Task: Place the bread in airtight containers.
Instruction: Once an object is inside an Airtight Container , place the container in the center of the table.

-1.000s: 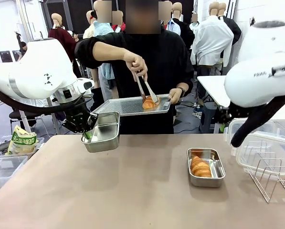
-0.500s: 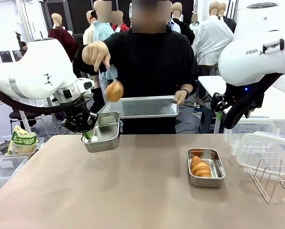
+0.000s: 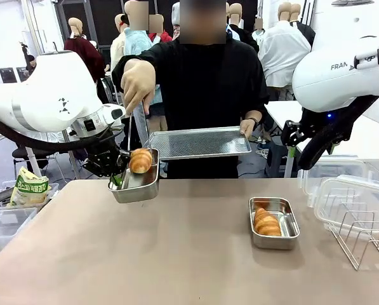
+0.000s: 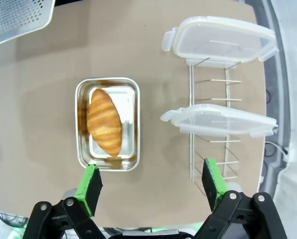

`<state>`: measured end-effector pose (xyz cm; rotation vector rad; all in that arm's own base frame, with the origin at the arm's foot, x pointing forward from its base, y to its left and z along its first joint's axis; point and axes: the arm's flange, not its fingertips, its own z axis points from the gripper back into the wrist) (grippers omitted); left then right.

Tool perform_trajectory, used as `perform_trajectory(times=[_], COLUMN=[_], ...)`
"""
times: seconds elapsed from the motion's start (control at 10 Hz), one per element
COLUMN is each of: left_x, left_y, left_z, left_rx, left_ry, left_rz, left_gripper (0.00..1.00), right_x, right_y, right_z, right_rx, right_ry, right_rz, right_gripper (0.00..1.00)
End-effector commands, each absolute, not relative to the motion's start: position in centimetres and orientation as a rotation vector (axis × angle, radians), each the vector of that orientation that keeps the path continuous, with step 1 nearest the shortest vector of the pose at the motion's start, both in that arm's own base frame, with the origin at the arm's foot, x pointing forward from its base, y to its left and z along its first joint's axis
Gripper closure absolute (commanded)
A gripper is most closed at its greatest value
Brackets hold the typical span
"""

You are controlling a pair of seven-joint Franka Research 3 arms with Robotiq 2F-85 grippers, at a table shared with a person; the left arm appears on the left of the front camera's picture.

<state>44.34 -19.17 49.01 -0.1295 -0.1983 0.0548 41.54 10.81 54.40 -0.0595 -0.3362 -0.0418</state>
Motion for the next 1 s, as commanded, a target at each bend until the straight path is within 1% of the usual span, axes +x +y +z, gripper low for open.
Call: perform_trajectory(times=[0.0,0.9], left_x=[44.40,44.40], left_y=[-19.16,-19.16], left_z=[49.34,49.34], left_rx=[-0.124,-0.124], left_ry=[-0.215,-0.215], left_rz=[0.049,0.049], left_gripper=[1.00,1.00], right_x=[41.33,41.33], right_y=[10.78,10.78], right_z=[54.05,54.05], right_rx=[-0.059,-0.059], right_ry=[-0.338,-0.338], right_rz=[-0.046,-0.046], right_gripper=[0.00,0.00])
